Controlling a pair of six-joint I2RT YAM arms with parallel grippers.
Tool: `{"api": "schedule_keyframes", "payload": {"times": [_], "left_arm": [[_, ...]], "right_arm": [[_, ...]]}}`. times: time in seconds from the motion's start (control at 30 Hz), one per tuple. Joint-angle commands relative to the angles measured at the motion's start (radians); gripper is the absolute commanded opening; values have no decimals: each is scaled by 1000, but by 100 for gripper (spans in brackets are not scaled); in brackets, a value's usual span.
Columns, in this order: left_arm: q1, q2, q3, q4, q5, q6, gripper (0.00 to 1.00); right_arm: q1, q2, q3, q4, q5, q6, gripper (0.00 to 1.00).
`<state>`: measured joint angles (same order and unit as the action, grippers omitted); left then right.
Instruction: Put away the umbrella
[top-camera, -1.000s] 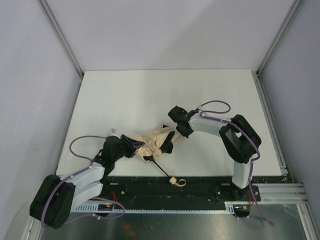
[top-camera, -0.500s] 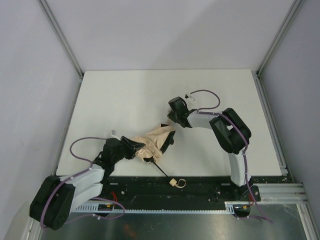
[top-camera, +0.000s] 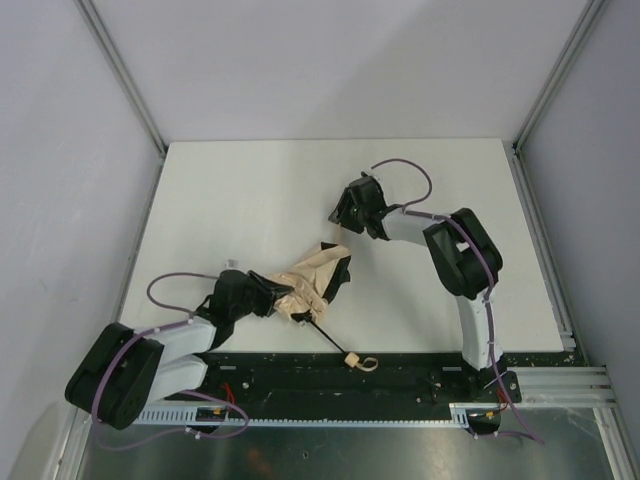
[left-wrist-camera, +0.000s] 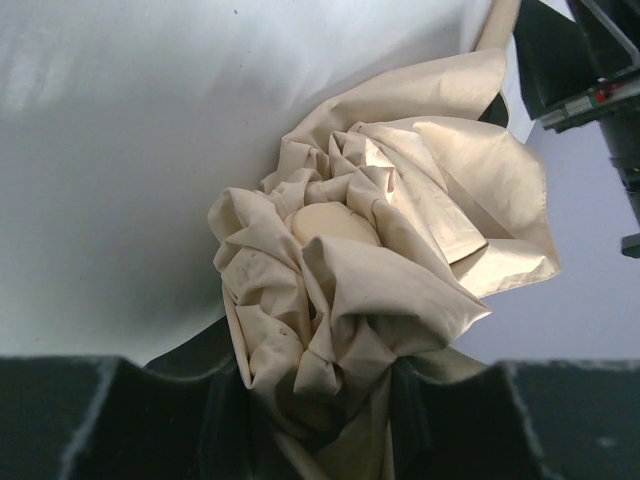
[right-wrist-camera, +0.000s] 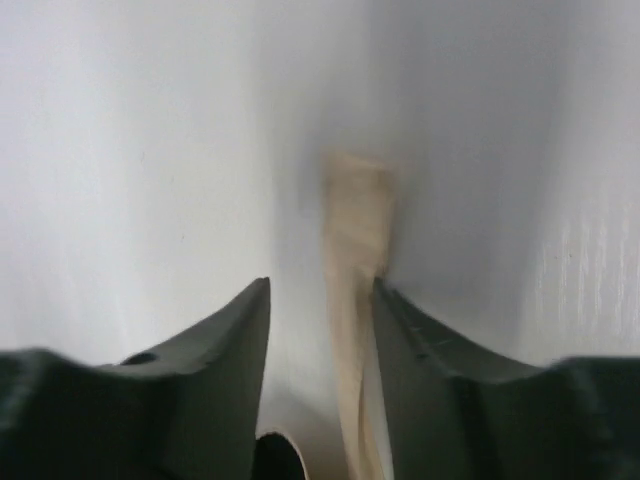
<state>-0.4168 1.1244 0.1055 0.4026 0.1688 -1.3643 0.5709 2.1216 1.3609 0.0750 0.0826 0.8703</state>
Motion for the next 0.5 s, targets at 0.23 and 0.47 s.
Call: {"api": "schedule_keyframes", "payload": {"times": [0.23, 0.47], "left_arm": [[-18, -2, 103, -350, -84, -2, 0], [-25, 19, 159, -514, -89, -42, 0]], "right_arm": [[81, -452, -42, -339, -56, -689, 99], [498, -632, -304, -80, 70, -934, 97]]}}
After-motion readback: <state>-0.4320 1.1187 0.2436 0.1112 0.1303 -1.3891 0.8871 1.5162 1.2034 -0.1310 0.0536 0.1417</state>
